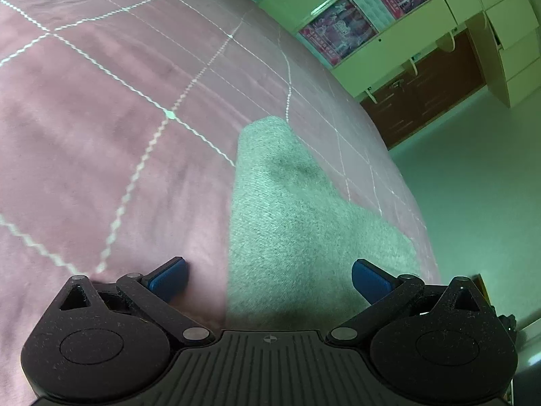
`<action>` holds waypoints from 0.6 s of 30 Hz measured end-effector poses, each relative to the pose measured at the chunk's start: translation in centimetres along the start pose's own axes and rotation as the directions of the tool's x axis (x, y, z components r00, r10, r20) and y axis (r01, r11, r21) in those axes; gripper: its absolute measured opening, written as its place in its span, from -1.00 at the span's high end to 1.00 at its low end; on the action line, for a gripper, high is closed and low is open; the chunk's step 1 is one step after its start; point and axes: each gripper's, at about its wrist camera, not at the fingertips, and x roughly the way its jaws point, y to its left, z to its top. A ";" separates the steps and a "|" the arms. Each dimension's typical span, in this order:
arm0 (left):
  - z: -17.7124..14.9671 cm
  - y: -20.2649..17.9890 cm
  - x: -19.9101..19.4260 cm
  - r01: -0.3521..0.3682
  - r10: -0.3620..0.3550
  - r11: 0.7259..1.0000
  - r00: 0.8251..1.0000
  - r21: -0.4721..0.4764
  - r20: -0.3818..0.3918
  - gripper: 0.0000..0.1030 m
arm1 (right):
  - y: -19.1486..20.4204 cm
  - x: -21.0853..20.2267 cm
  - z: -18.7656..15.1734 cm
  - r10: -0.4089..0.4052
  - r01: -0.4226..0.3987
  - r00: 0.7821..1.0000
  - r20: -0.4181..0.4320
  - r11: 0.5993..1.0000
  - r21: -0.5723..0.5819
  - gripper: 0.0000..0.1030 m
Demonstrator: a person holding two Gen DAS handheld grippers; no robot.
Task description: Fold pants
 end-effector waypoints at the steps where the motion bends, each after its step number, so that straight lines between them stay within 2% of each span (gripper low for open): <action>1: 0.0 -0.1 0.3 0.002 -0.002 1.000 1.000 0.001 0.001 -0.99 | 0.1 0.2 -0.1 0.000 0.000 1.000 -0.007 1.000 -0.006 -0.89; 7: 0.6 -0.3 1.4 0.051 -0.051 0.998 0.998 0.022 -0.042 -0.96 | 0.1 0.7 0.3 0.003 -0.003 1.000 -0.026 1.000 -0.004 -0.81; 9: 0.9 -0.3 2.0 0.052 -0.049 0.998 0.997 0.045 -0.067 -0.91 | -0.1 1.3 0.9 0.011 -0.011 0.999 -0.037 1.000 -0.001 -0.62; 10: 1.2 -0.2 2.2 0.057 -0.054 0.997 0.996 0.042 -0.074 -0.90 | -0.3 1.5 1.0 0.014 -0.014 0.999 -0.045 1.000 0.003 -0.33; 11: 1.5 0.0 2.3 0.072 -0.070 0.997 0.994 0.023 -0.078 -0.89 | -0.5 1.8 1.2 0.004 -0.004 0.999 -0.052 1.000 0.007 -0.21; 15: 2.5 0.9 3.1 0.142 -0.147 0.988 0.986 -0.062 -0.084 -0.87 | -0.6 2.6 1.8 0.041 -0.040 0.997 -0.070 0.999 0.016 -0.25; 17: 2.7 1.2 4.1 0.181 -0.191 0.977 0.978 -0.111 -0.086 -0.83 | -0.3 3.3 2.2 0.049 -0.049 0.995 -0.084 0.999 0.007 -0.45; 18: 2.8 1.1 4.5 0.183 -0.193 0.976 0.977 -0.119 -0.085 -0.79 | 0.1 3.7 2.2 0.044 -0.045 0.995 -0.095 0.999 -0.004 -0.49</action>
